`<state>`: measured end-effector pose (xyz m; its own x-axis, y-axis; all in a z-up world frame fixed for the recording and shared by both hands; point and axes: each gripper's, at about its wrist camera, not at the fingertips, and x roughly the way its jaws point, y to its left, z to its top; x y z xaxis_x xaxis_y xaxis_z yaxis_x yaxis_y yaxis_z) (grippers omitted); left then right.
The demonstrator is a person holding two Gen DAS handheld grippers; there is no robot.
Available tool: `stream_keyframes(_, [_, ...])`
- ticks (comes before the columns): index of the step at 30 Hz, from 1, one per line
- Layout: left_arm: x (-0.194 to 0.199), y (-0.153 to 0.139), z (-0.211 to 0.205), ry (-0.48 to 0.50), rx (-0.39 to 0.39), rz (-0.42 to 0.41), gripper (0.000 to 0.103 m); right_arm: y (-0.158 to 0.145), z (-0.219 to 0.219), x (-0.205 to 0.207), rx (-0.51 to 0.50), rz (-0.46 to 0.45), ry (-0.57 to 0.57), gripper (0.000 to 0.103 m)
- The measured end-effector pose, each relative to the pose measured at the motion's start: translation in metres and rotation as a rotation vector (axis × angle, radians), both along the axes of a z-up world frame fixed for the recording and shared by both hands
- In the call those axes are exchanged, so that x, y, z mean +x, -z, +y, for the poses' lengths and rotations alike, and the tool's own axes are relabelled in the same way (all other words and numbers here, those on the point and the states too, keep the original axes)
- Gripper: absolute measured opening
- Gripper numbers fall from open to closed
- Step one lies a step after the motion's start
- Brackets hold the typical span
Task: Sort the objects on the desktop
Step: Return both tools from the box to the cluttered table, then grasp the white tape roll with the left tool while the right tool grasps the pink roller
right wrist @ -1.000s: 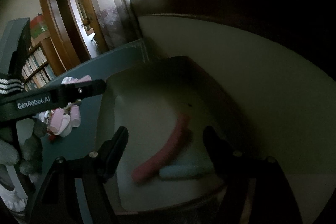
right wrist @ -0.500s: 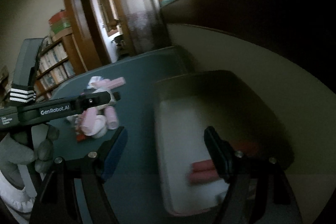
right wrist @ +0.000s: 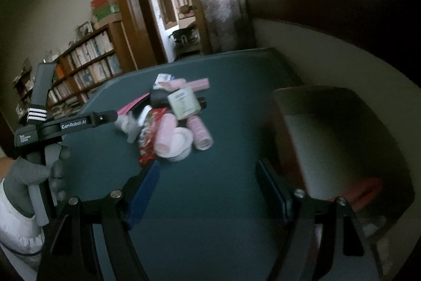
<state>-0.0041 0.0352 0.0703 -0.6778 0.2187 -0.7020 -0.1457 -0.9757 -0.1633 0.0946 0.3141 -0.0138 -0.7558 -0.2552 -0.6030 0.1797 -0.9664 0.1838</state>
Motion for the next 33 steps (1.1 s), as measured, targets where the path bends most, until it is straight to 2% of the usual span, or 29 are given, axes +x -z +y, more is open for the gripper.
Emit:
stream_keyframes(5, [-0.014,0.017,-0.02,-0.025,-0.026,-0.03,0.072,0.007,-0.025,-0.004,0.012,-0.024,-0.039,0.079])
stream_keyframes(12, [-0.036,0.032,-0.009,0.038,-0.094,-0.044,0.072,0.012,-0.04,-0.01,0.02,-0.049,-0.066,0.079])
stream_keyframes(21, [-0.064,0.049,-0.002,0.031,-0.099,-0.064,0.072,0.019,-0.043,-0.018,0.023,-0.08,-0.065,0.079])
stream_keyframes(24, [-0.069,0.053,-0.002,0.039,-0.072,-0.063,0.072,0.021,-0.045,-0.022,0.028,-0.089,-0.068,0.079])
stream_keyframes(25, [-0.07,0.054,-0.002,0.042,-0.066,-0.061,0.07,0.022,-0.045,-0.024,0.029,-0.092,-0.068,0.079])
stream_keyframes(28, [-0.071,0.056,-0.005,0.086,-0.003,-0.06,0.045,0.025,-0.047,-0.028,0.032,-0.103,-0.07,0.079])
stream_keyframes(33, [-0.068,0.056,-0.006,0.102,0.005,-0.053,0.044,0.028,-0.053,-0.036,0.04,-0.116,-0.079,0.079])
